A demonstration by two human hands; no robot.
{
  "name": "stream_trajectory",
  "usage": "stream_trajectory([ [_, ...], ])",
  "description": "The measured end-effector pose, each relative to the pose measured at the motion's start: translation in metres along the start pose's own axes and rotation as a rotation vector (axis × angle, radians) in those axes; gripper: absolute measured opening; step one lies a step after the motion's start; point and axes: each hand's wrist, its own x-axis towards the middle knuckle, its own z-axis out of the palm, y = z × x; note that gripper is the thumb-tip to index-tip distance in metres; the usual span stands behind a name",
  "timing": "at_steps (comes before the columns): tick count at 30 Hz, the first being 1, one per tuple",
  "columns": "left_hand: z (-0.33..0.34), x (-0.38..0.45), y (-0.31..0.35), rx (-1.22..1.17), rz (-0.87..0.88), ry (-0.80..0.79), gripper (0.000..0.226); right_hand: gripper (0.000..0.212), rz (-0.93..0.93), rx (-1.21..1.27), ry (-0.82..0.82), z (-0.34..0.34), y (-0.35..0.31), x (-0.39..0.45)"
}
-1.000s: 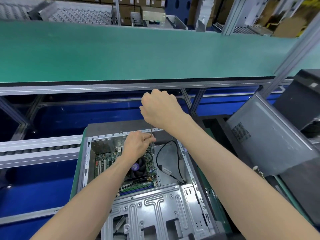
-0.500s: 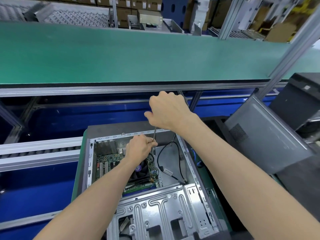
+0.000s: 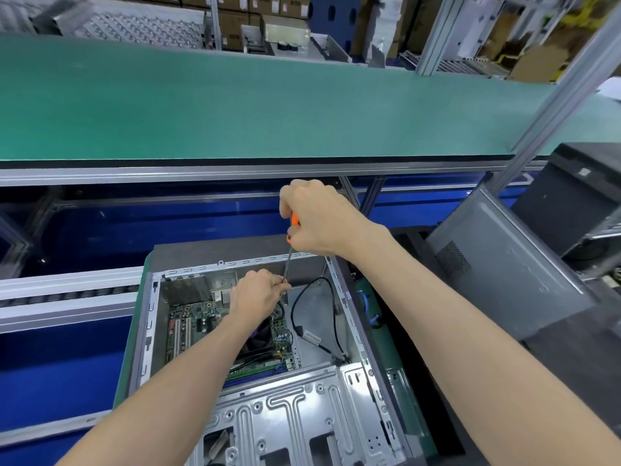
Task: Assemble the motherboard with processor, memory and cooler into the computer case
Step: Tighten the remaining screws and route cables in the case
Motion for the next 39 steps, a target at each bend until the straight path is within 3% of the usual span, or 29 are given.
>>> stream_trajectory([
  [2, 0.001, 0.0, -0.001, 0.015, -0.02, 0.007, 0.023, 0.016, -0.021, -0.09, 0.069, 0.005, -0.005, 0.004],
  [5, 0.004, -0.005, -0.005, 0.099, -0.007, 0.022, 0.023, 0.025, -0.045, -0.226, 0.168, 0.009, -0.007, 0.009],
  [10, 0.021, -0.026, -0.024, 0.255, -0.005, 0.115, 0.03, 0.022, -0.104, 0.036, 0.019, 0.0, 0.007, 0.009],
  [12, 0.022, -0.026, -0.024, 0.28, -0.004, 0.11, 0.033, 0.015, -0.095, -0.017, 0.065, 0.004, 0.005, 0.007],
  [16, 0.02, -0.023, -0.021, 0.32, -0.029, 0.105, 0.035, 0.024, -0.082, -0.182, 0.155, 0.007, -0.001, 0.009],
  [21, 0.021, -0.023, -0.025, 0.323, 0.005, 0.141, 0.035, 0.024, -0.107, 0.075, -0.007, -0.001, 0.003, 0.011],
  [23, 0.022, -0.022, -0.026, 0.314, 0.003, 0.116, 0.036, 0.017, -0.062, -0.023, 0.059, 0.003, 0.002, 0.012],
  [26, 0.021, -0.022, -0.025, 0.309, 0.003, 0.096, 0.038, 0.028, 0.017, -0.213, 0.153, 0.007, 0.002, 0.012],
  [31, 0.021, -0.023, -0.027, 0.292, 0.043, 0.093, 0.039, 0.022, -0.058, 0.045, -0.015, -0.001, 0.002, 0.014],
  [34, 0.023, -0.024, -0.03, 0.275, 0.053, 0.059, 0.037, 0.015, -0.027, -0.064, 0.086, 0.006, -0.002, 0.013],
  [36, 0.023, -0.026, -0.03, 0.271, 0.062, 0.053, 0.032, 0.027, 0.032, -0.212, 0.15, 0.008, -0.001, 0.012],
  [39, 0.023, -0.026, -0.029, 0.261, 0.074, 0.058, 0.028, 0.021, 0.011, -0.146, 0.085, 0.003, 0.001, 0.011],
])
